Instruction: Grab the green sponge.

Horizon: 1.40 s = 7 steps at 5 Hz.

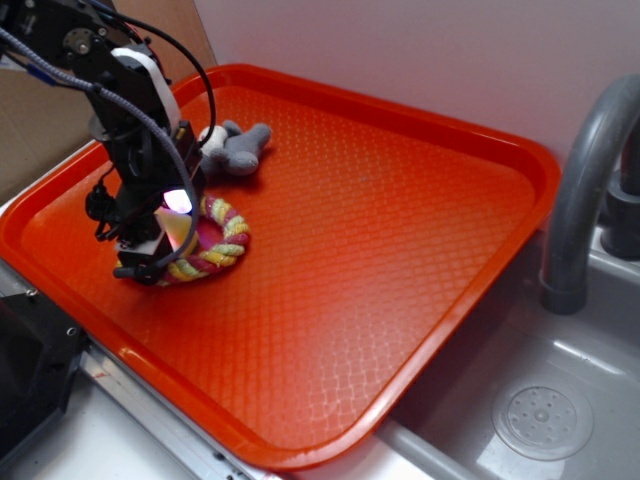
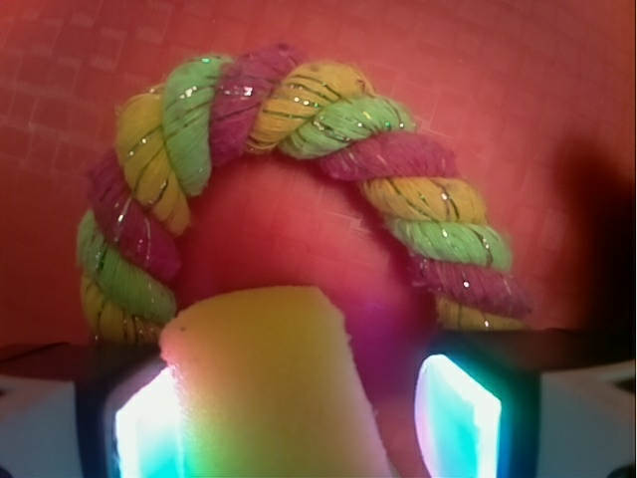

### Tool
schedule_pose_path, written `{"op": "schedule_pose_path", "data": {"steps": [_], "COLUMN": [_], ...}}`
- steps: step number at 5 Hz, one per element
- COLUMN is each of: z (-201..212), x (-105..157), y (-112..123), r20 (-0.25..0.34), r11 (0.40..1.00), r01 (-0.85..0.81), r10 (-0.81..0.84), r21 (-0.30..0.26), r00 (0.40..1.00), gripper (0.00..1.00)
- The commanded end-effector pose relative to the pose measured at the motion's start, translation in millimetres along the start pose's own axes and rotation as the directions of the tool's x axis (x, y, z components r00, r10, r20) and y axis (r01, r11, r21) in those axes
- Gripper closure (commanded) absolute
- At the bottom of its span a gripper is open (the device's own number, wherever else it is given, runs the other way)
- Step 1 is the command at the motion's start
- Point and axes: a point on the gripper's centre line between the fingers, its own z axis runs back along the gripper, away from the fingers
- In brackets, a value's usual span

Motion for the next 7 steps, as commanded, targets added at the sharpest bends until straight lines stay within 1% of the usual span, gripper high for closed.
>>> {"op": "schedule_pose_path", "data": {"steps": [1, 2, 4, 5, 6, 7], "z": [4.0, 6.9, 14.9, 64.4, 114.5, 165.8], "x": [-1.8, -3.0, -3.2, 3.2, 15.0, 19.9], "y": [-14.0, -13.7, -8.3, 7.4, 10.3, 11.3], "r20": [0.028, 0.035, 0.012, -0.018, -0.106, -0.135], "r11": [0.995, 0.994, 0.997, 0.981, 0.908, 0.786], "r01": [0.096, 0.105, 0.065, -0.183, -0.406, -0.618], "r10": [-0.097, -0.106, -0.066, 0.184, 0.416, 0.616], "r21": [0.02, 0.028, 0.047, 0.065, 0.105, 0.03], "r00": [0.995, 0.994, 0.998, 0.983, 0.903, 0.776], "gripper": [1.0, 1.0, 1.0, 1.0, 1.0, 1.0]}}
